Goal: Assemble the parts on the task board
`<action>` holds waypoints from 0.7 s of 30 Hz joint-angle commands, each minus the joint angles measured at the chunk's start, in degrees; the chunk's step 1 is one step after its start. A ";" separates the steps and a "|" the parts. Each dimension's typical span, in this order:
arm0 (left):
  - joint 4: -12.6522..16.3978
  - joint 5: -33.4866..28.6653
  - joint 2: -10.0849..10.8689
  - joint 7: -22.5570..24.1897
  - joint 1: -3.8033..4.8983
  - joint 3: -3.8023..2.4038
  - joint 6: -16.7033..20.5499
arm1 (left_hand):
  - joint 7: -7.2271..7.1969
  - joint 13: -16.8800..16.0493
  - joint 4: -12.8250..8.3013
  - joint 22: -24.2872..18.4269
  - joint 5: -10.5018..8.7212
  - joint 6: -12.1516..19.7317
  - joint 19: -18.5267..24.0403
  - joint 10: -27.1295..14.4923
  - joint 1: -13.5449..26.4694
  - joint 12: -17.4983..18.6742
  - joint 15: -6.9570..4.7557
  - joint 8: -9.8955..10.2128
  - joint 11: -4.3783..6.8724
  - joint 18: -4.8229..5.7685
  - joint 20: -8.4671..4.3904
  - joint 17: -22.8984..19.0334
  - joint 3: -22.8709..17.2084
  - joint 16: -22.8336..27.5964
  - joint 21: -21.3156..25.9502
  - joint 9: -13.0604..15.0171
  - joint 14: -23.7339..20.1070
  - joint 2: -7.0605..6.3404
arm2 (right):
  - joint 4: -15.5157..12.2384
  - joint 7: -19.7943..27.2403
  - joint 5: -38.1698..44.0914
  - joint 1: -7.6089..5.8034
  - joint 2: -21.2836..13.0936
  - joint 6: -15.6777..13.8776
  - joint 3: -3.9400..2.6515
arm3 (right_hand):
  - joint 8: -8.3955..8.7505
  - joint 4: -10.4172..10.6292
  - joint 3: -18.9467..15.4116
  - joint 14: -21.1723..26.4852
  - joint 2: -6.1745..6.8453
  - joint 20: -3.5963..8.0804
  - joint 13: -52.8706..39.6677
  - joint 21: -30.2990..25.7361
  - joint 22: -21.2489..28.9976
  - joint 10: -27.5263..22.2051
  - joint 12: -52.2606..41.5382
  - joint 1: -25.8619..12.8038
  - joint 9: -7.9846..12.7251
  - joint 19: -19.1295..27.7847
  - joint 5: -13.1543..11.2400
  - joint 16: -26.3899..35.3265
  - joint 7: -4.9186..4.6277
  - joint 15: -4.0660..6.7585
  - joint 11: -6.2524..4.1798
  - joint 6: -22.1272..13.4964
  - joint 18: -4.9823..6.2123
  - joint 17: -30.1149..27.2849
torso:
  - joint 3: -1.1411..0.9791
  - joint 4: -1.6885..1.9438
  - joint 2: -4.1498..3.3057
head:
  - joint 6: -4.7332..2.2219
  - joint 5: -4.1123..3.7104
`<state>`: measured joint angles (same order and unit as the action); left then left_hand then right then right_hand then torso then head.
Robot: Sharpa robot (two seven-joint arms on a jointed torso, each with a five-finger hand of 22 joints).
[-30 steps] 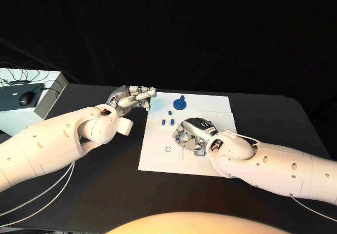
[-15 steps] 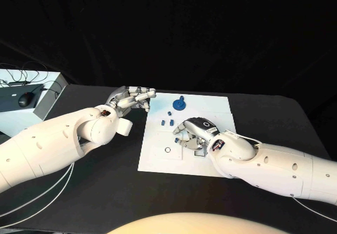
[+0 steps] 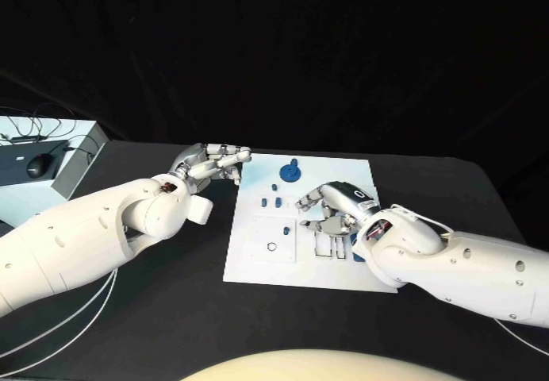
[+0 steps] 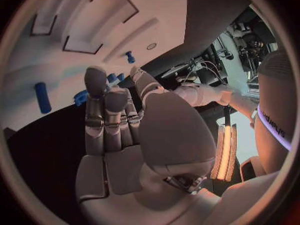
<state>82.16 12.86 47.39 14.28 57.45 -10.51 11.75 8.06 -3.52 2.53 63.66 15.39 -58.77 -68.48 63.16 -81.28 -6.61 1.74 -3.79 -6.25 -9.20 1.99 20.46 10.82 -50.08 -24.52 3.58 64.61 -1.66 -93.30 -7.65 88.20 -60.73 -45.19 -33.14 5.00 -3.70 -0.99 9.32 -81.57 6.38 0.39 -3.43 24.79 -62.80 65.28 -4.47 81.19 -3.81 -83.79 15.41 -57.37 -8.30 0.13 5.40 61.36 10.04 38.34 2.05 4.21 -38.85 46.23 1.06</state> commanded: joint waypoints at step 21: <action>0.15 -0.28 -0.01 0.17 -0.29 -0.05 -1.07 | -0.07 -0.05 -0.04 0.01 -0.26 0.17 -0.03 -0.31 0.16 0.11 0.38 0.07 -0.02 -0.83 0.31 0.07 0.00 0.12 -0.03 0.05 -0.13 0.53 | 3.02 -4.63 0.73 -7.65 -6.18 15.78 -0.36 | 0.02 -0.90 -2.00 0.46 1.63 0.55 -0.10 2.76 -0.67 -3.12 0.67 -2.93 -0.05 -2.71 -0.39 -1.34 0.74 -0.03 0.48 -0.83 2.59 0.47 | 0.03 -0.14 0.06 | -1.37 -1.59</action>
<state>82.17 12.86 47.48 14.23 57.22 -10.50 11.63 8.05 -3.52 2.53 63.66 15.39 -58.77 -68.48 63.17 -81.28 -6.61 1.74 -3.79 -6.25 -9.44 1.99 20.46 10.82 -50.08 -24.52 3.58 64.61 -1.66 -90.60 -10.56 83.91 -68.35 -51.52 -22.39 4.62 -3.70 -2.19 7.78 -81.01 8.05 0.71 -3.48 27.80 -63.55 62.69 -3.88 77.42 -3.82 -83.46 15.26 -58.53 -7.61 0.54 5.78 60.91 10.69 38.86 1.98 4.03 -38.78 44.85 -0.47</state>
